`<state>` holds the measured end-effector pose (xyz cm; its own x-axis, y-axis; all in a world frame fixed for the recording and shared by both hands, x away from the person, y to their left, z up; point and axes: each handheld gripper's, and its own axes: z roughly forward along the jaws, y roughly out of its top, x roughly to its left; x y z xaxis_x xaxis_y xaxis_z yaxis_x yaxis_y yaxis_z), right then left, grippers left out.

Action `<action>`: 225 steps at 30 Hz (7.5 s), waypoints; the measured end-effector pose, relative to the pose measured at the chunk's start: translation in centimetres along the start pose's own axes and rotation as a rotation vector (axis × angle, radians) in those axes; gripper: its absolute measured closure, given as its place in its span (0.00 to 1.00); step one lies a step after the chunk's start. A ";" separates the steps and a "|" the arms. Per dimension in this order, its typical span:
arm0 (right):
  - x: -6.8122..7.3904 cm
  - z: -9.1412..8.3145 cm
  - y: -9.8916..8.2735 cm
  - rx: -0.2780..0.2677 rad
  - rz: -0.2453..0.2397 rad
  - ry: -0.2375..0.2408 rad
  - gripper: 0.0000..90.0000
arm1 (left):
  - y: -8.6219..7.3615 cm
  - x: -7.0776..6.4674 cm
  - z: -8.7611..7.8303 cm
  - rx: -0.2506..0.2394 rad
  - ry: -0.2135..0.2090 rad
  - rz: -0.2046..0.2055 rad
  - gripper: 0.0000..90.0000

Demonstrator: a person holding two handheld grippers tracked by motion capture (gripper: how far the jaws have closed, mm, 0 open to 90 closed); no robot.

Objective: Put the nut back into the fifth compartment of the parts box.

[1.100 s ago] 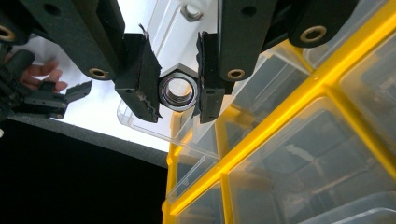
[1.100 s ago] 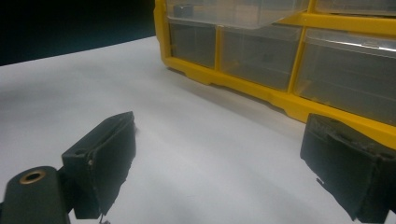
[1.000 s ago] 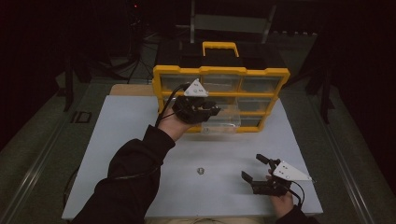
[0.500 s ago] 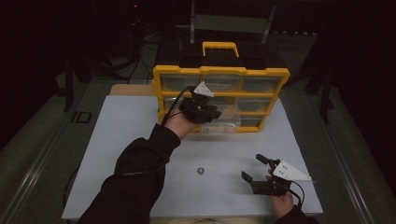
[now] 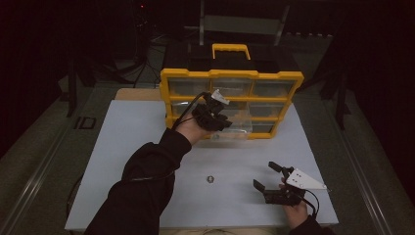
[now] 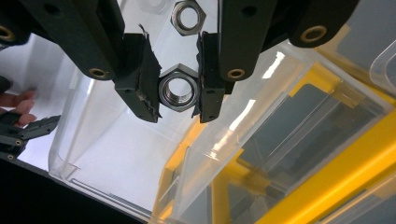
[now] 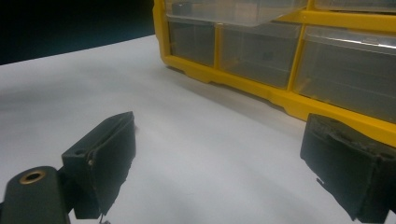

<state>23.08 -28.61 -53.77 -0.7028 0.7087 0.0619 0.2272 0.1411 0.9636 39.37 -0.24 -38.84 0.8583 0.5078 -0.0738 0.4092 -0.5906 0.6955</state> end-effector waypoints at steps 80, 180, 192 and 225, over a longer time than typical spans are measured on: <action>0.1 0.0 0.0 0.006 -0.004 0.001 0.12 | -13.4 -4.7 -1.0 -0.095 -0.101 -0.009 0.00; 0.1 0.2 0.0 0.012 -0.001 0.007 0.12 | -10.2 -2.8 -5.5 -0.133 -0.073 0.148 0.76; 0.0 0.2 -0.1 0.012 0.001 0.008 0.12 | -7.5 -2.5 -7.2 -0.179 -0.085 0.159 0.76; 0.1 0.2 -0.1 0.014 0.000 0.011 0.12 | -1.4 -1.8 -7.3 -0.293 0.092 0.072 0.76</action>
<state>23.15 -28.45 -53.89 -0.7104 0.7008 0.0647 0.2363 0.1509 0.9599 34.98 4.28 -34.46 0.8448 0.5336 0.0392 0.2301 -0.4285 0.8737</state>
